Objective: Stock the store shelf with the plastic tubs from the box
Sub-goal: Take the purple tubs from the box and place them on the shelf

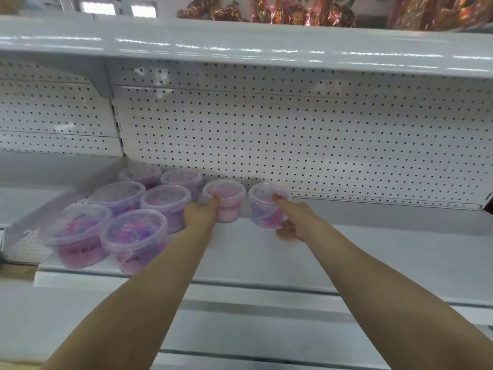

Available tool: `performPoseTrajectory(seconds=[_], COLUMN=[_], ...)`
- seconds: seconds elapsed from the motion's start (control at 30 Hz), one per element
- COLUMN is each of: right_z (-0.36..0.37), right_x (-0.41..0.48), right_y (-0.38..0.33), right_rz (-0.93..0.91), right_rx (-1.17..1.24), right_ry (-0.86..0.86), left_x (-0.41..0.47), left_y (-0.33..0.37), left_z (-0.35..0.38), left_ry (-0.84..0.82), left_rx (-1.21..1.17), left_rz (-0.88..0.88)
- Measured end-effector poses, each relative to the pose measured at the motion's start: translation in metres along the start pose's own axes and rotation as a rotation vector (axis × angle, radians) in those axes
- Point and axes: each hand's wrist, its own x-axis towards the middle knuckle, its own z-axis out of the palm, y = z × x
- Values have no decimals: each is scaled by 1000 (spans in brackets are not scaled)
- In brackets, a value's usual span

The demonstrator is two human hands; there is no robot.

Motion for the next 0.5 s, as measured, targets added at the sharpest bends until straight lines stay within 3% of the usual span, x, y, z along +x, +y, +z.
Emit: performPoseTrajectory(seconds=[0.17,0.3,0.5], right_z=[-1,-6,-14], right_x=[-1,-4,13], right_y=[0,1,11], right_rz=[-240,-518,-532], right_rx=[-123,-203,-208], right_ry=[155,75,-57], left_x=[-12,-11,-1], left_y=[4,9,7], left_z=[4,3,9], left_ry=[13,-21,-86], left_rx=[79,124,280], left_rz=[175,386,472])
